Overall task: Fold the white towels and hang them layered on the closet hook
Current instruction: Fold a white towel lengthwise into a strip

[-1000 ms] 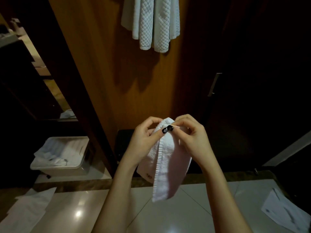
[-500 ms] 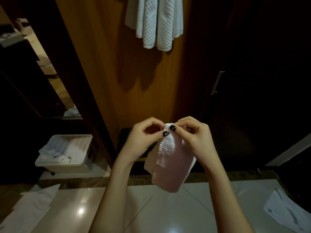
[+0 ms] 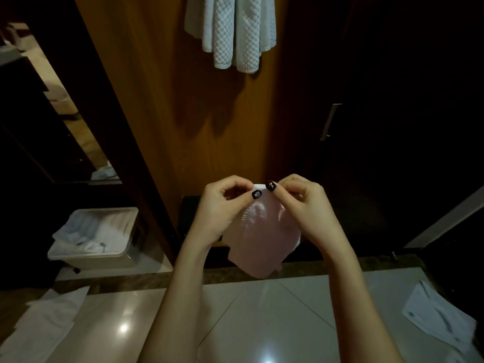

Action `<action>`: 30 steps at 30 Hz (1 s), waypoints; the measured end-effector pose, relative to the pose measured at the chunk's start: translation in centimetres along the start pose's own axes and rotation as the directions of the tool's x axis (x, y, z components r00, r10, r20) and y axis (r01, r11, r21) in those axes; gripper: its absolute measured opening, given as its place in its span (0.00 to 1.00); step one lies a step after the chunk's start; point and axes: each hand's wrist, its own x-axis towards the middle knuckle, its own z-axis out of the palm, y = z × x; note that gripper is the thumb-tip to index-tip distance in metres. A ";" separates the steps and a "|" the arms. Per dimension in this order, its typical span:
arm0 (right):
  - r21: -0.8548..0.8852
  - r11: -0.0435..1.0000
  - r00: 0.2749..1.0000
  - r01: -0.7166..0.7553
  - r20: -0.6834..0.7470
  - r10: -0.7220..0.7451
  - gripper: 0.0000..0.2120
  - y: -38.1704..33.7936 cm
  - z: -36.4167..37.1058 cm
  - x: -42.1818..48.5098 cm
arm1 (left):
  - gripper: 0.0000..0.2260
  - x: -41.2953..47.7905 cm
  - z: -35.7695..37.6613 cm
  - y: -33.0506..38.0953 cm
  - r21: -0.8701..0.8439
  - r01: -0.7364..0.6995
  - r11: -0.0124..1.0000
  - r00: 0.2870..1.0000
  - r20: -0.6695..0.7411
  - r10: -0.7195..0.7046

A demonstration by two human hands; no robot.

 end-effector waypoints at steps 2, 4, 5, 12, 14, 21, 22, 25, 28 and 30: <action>-0.121 0.992 0.997 -0.046 0.062 0.054 0.17 0.3 -0.7 0.1 | 0.06 0.3 -0.2 0.1 -0.007 -0.012 1.000 0.999 -0.053 0.012; -0.157 0.982 0.986 -0.102 0.114 0.121 0.19 0.6 -1.4 0.1 | 0.06 0.7 -0.7 0.2 -0.069 -0.008 0.998 0.994 -0.114 0.000; -0.127 0.982 0.977 -0.137 0.144 0.155 0.17 0.7 -1.8 0.0 | 0.07 0.9 -0.9 0.2 -0.096 -0.007 0.995 0.991 -0.130 -0.006; -0.113 0.976 0.936 -0.188 0.280 0.213 0.08 1.0 -2.4 -1.3 | 0.04 1.0 -1.4 -0.3 -0.291 0.075 0.954 0.977 -0.172 -0.129; -0.101 0.983 0.945 -0.154 0.275 0.176 0.04 1.0 -2.5 -1.7 | 0.08 1.1 -1.4 -0.5 -0.312 0.078 0.947 0.976 -0.172 -0.137; -0.013 0.987 0.987 0.159 -0.034 -0.159 0.16 0.5 -2.4 -2.4 | 0.09 0.8 -0.9 -0.7 -0.423 0.074 0.903 0.972 -0.173 -0.161; -0.005 0.981 0.974 0.193 -0.117 -0.192 0.15 0.5 -2.2 -2.5 | 0.09 0.7 -0.8 -0.7 -0.427 0.079 0.901 0.971 -0.173 -0.167; 0.047 0.971 0.963 0.236 -0.143 -0.228 0.13 0.2 -2.2 -2.5 | 0.05 0.5 -0.3 -0.6 -0.410 0.088 0.908 0.969 -0.175 -0.173; 0.135 0.979 0.987 0.150 0.031 -0.156 0.14 0.2 -2.9 -2.2 | 0.00 0.4 -0.2 -0.1 -0.440 0.072 0.895 0.971 -0.174 -0.163; 0.177 0.983 0.984 0.040 0.162 -0.069 0.08 0.1 -3.6 -2.2 | 0.00 0.6 -0.5 -0.1 -0.453 0.051 0.890 0.970 -0.190 -0.153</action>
